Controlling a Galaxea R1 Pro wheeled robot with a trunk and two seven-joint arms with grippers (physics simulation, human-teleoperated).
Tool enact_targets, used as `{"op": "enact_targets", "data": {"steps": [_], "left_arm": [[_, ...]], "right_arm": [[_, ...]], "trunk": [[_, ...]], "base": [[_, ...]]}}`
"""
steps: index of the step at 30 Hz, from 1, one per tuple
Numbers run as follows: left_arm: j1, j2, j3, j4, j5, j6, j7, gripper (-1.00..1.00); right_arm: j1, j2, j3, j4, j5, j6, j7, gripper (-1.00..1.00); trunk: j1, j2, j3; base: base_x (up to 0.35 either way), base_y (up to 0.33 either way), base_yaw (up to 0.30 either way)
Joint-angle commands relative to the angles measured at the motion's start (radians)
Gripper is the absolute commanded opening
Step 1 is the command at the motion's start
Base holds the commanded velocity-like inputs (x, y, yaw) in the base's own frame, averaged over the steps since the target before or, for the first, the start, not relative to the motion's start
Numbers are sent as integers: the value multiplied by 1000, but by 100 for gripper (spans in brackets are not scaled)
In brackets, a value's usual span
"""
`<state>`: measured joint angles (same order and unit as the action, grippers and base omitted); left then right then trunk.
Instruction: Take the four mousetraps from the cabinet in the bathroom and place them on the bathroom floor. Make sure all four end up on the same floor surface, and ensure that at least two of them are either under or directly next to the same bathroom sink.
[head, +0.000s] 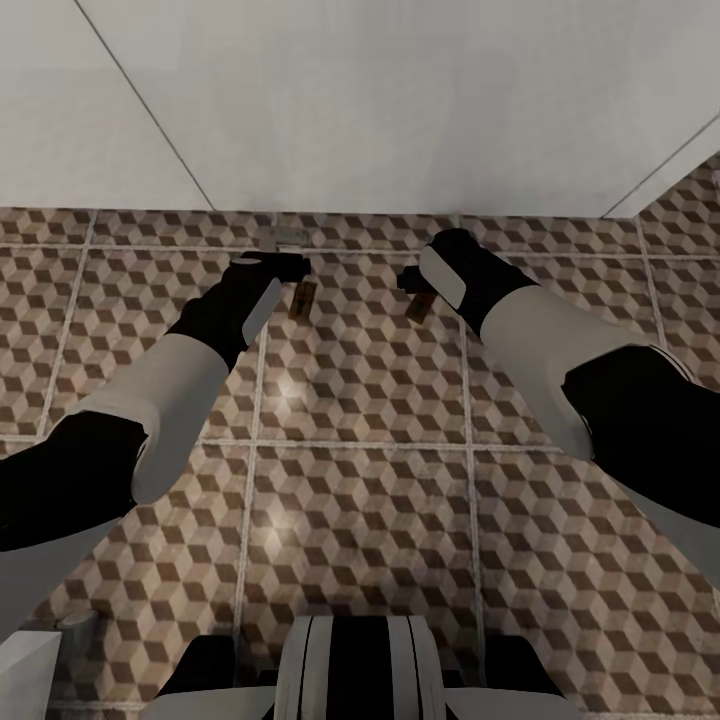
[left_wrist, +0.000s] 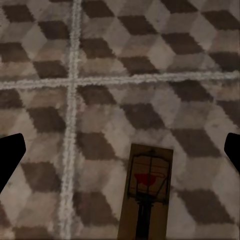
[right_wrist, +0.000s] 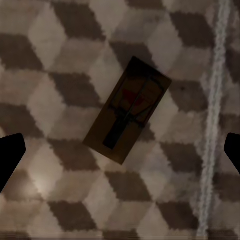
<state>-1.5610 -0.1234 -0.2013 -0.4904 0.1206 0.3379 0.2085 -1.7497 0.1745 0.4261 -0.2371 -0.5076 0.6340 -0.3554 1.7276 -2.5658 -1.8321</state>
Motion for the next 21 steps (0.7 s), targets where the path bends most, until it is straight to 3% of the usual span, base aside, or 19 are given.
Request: {"op": "enact_targets", "data": {"steps": [1,10,21], "left_arm": [[0,1,-8,-1,10,4,9,100],[1,1,-9,1,7,2,9,100],[1,1,-9,1,5,2,9,100]], "right_arm": [[-1,0,6,-1,-11,3,-8,100],[-1,0,6,0,-10,3,-8,100],[-1,0,6,2,-11,3,-8,100]], "trunk": [[0,0,-1],[0,0,-1],[0,0,-1]], "base": [[-86,0,0],[-167,0,0],[-293,0,0]]}}
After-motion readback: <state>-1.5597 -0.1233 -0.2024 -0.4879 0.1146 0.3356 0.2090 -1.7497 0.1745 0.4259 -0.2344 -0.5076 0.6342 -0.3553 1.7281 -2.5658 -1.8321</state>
